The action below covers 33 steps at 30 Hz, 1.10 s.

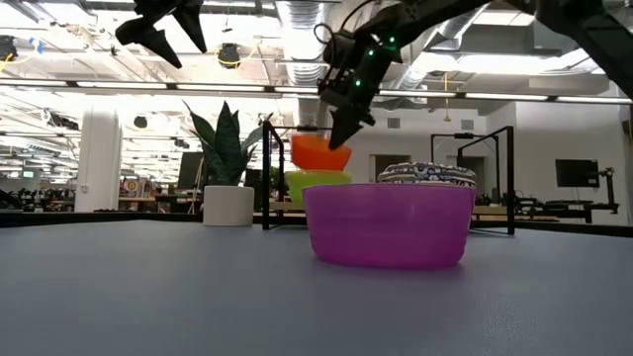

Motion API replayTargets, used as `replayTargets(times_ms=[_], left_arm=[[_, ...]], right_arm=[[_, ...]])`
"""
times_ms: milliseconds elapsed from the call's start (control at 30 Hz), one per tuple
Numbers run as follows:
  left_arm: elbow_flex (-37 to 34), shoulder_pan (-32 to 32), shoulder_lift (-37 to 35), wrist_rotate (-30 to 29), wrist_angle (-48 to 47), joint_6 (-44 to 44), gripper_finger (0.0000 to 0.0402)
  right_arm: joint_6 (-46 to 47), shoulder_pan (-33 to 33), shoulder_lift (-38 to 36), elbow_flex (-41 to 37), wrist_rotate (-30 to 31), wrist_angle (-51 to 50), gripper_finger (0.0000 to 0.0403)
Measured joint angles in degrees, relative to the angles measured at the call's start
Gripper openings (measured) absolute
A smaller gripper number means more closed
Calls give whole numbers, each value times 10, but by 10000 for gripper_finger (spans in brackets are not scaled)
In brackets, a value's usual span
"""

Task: Place and stack bowls onto a shelf
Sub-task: Stack the orange transparent bowl on top of the yellow transparent bowl on the shelf

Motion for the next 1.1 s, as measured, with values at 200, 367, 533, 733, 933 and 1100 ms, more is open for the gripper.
replayTargets(times_ms=[200,367,533,733,933,1100], left_arm=[[0,0,0,-5,-2,-2,300],[0,0,0,-15,-2,-11,300],[0,0,0,-14,-3,-11,300],[0,0,0,-14,-2,-11,300],[0,0,0,-14,-2,-10,300],[0,0,0,-22,-2,-10,300]], right_arm=[[-6,-8,11,0,-24,-11,24],[-11,-12,18,1,-44,-16,73],[-19,-15,19,0,-69,-11,106],[-17,-20,19,0,-71,9,156],[-15,-25,1,-1,-71,26,194],[3,-12,-23,1,-49,93,171]])
